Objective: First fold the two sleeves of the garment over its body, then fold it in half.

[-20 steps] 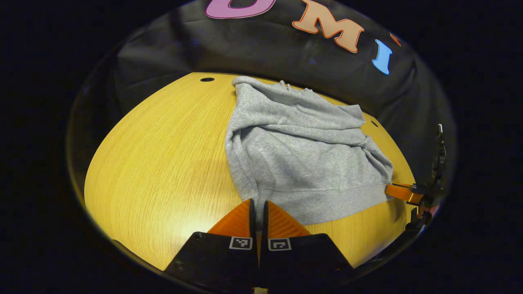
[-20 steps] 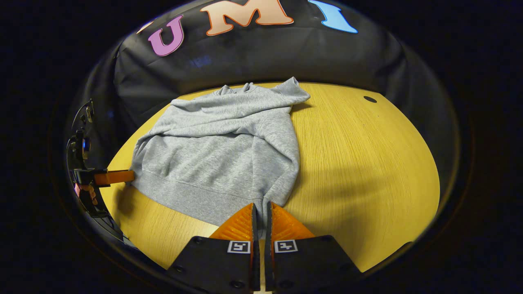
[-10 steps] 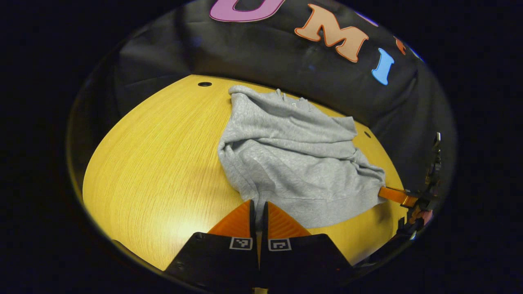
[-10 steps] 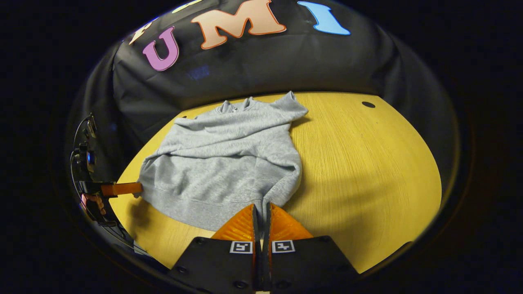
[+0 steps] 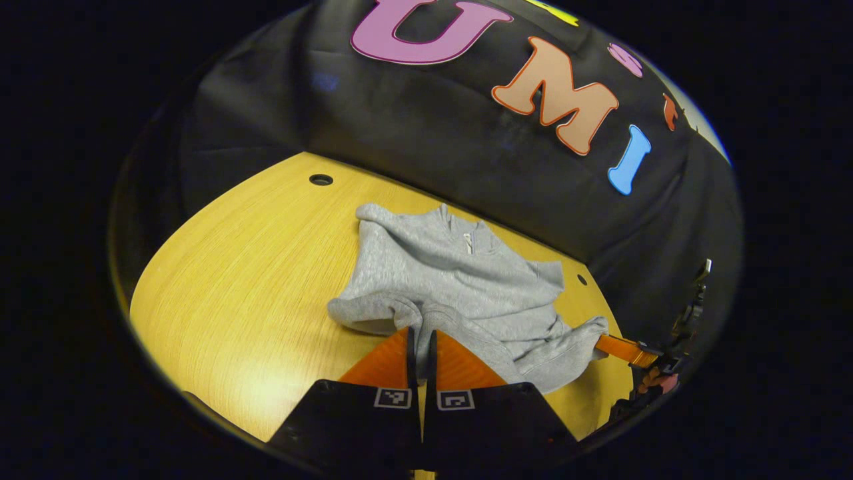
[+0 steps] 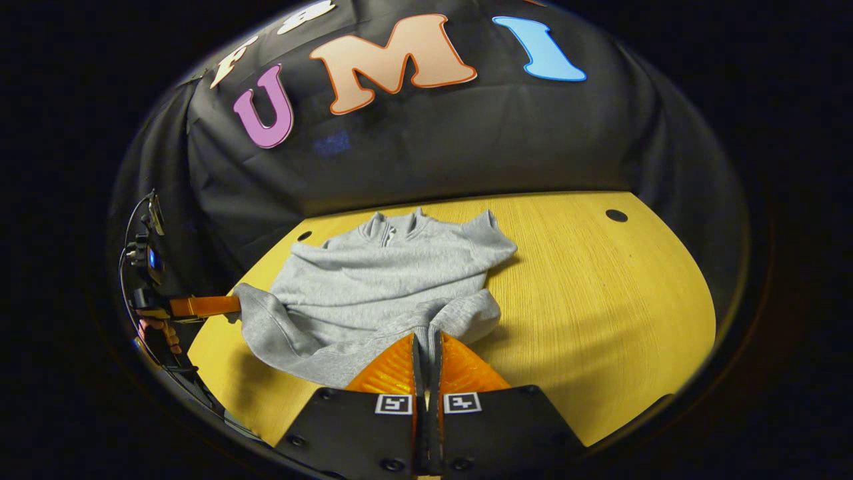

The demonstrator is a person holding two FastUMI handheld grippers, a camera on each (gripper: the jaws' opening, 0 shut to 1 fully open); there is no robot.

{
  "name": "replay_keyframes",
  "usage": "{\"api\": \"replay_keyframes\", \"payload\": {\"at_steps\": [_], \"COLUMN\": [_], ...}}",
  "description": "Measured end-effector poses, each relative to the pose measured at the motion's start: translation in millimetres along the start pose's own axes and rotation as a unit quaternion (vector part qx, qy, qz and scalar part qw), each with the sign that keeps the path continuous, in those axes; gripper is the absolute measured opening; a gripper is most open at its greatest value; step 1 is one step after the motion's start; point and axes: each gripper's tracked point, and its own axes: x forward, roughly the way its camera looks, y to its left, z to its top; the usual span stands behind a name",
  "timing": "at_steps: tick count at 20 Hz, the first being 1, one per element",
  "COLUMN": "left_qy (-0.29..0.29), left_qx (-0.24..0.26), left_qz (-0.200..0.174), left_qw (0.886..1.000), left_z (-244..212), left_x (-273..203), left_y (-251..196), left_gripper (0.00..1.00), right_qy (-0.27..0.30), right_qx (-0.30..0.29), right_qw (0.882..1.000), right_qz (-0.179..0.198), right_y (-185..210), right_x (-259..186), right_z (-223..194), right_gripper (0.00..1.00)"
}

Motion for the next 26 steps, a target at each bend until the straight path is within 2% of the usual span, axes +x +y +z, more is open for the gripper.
{"api": "replay_keyframes", "payload": {"at_steps": [7, 10, 13, 17, 19, 20, 21, 23, 25, 26], "left_qy": [-0.021, 0.004, 0.018, 0.033, 0.03, 0.028, 0.025, 0.01, -0.018, -0.026], "left_qx": [-0.014, -0.005, 0.006, 0.014, 0.014, 0.014, 0.013, 0.011, 0.013, 0.021], "left_qz": [0.052, 0.091, 0.114, 0.122, 0.122, 0.121, 0.122, 0.126, 0.133, 0.141], "left_qw": [0.998, 0.996, 0.993, 0.992, 0.992, 0.992, 0.992, 0.992, 0.991, 0.99], "left_z": [39, 31, 23, 14, 15, 16, 17, 25, 40, 46], "left_x": [59, 83, 103, 114, 114, 113, 112, 107, 104, 99], "left_y": [17, 31, 37, 43, 45, 44, 44, 44, 44, 45], "left_gripper": [0.0, 0.0, 0.0, 0.0, 0.04, 0.09, 0.1, 0.17, 0.41, 0.68], "right_qy": [-0.014, 0.003, 0.029, 0.04, 0.038, 0.034, 0.029, 0.012, -0.003, -0.005], "right_qx": [-0.002, -0.015, -0.024, -0.002, -0.005, -0.008, -0.008, -0.006, 0.0, 0.002], "right_qw": [1.0, 0.999, 0.998, 0.998, 0.999, 0.999, 0.999, 0.999, 0.999, 0.999], "right_qz": [-0.015, -0.029, -0.044, -0.041, -0.037, -0.038, -0.04, -0.043, -0.044, -0.045], "right_y": [-5, -12, -22, -24, -24, -25, -25, -26, -29, -30], "right_x": [55, 87, 116, 132, 134, 133, 131, 123, 118, 112], "right_z": [45, 43, 27, 19, 18, 20, 23, 37, 49, 55], "right_gripper": [0.03, 0.03, 0.03, 0.03, 0.11, 0.19, 0.21, 0.38, 0.57, 0.71]}}
